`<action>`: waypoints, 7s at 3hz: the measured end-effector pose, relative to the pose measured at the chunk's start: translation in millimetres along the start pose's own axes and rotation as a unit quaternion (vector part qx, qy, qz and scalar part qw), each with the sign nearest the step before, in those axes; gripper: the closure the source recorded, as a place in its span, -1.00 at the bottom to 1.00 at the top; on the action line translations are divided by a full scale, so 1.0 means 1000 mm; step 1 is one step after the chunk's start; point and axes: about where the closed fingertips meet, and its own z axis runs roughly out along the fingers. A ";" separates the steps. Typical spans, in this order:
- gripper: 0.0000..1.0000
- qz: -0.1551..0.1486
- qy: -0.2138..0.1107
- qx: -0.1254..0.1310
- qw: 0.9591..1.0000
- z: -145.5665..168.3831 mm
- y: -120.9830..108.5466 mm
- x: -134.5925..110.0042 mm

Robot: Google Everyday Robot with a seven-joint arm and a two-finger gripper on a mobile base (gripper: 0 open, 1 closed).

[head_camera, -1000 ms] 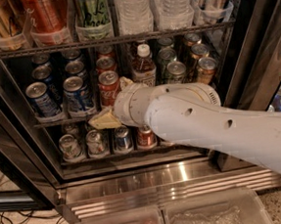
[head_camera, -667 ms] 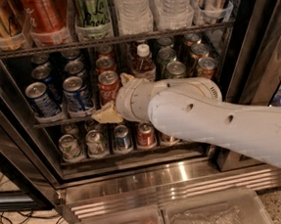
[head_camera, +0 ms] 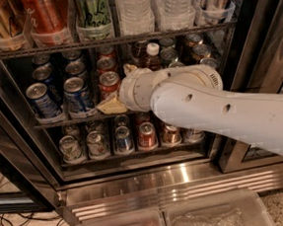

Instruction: Pick coke can from middle shelf of fridge

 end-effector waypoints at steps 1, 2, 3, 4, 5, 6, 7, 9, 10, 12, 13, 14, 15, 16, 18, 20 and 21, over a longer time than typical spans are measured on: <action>-0.66 -0.002 0.002 -0.001 1.000 0.005 -0.002 0.000; -0.64 -0.005 0.005 -0.008 1.000 0.014 0.004 -0.001; -0.64 -0.009 0.009 -0.021 1.000 0.024 0.015 -0.002; -0.62 -0.014 0.012 -0.029 0.999 0.031 0.022 -0.004; -0.25 -0.016 0.016 -0.028 0.999 0.034 0.020 -0.003; 0.22 -0.015 0.019 -0.024 0.999 0.034 0.015 -0.002; 0.68 -0.011 0.026 -0.013 0.999 0.030 0.006 0.001; 1.00 -0.007 0.028 -0.004 1.000 0.025 0.002 -0.005; 1.00 -0.011 0.022 0.000 1.000 0.022 0.000 -0.016; 1.00 -0.019 0.006 0.026 0.999 -0.007 -0.007 -0.042; 1.00 -0.018 0.001 0.025 1.000 -0.011 -0.003 -0.048; 1.00 -0.003 -0.006 0.017 1.000 -0.013 0.007 -0.051; 1.00 0.013 -0.012 0.006 1.000 -0.016 0.021 -0.056; 1.00 0.024 -0.015 -0.001 1.000 -0.019 0.029 -0.058; 1.00 0.045 0.005 -0.020 0.999 -0.041 0.055 -0.046; 1.00 0.062 0.025 -0.048 0.997 -0.075 0.056 -0.027; 1.00 0.111 0.027 -0.071 0.991 -0.101 0.044 -0.012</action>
Offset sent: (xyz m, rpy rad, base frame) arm 0.0119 0.0371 -0.0206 -0.0250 0.0264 0.0156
